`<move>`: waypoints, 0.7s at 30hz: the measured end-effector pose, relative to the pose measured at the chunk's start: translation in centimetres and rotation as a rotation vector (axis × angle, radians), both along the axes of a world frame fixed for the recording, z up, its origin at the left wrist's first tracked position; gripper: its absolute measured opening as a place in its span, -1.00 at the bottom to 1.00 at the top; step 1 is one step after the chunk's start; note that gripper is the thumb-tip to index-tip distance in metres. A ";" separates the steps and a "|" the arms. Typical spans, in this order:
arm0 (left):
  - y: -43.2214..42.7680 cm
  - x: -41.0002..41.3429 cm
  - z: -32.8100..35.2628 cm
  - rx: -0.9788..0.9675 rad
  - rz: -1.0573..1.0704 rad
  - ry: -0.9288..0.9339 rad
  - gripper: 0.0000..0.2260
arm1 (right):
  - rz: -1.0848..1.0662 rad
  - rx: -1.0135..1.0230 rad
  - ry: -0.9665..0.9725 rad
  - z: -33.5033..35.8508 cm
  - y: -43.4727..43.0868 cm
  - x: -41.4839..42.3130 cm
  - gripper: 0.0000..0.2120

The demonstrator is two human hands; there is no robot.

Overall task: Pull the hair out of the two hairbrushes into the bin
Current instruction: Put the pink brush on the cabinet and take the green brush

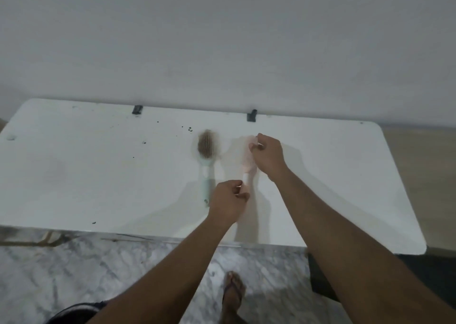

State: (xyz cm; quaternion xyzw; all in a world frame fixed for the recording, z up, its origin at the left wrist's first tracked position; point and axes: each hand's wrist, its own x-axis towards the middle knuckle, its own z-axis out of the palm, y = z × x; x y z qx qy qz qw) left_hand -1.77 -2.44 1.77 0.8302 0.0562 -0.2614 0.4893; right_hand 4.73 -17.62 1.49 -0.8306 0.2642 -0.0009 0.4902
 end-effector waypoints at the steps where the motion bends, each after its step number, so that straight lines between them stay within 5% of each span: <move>1: -0.4 0.2 -0.4 0.043 -0.022 -0.025 -0.93 | 0.007 -0.014 0.003 -0.3 -0.2 0.2 -0.75; 10: -1.7 0.2 -1.1 0.129 -0.059 -0.079 -0.86 | 0.069 -0.183 0.010 -2.3 -0.8 0.5 -0.57; 15: -1.6 0.2 -1.1 0.181 -0.117 -0.112 -0.80 | 0.107 -0.233 0.003 -2.1 -1.3 0.4 -0.76; 20: 1.7 1.4 0.5 0.070 0.073 -0.163 -0.75 | -0.007 -0.088 -0.024 -1.1 -0.8 1.4 -0.88; 21: 2.8 2.1 0.8 0.063 0.119 -0.183 -0.78 | -0.031 -0.059 -0.061 -0.7 -0.4 1.7 -0.72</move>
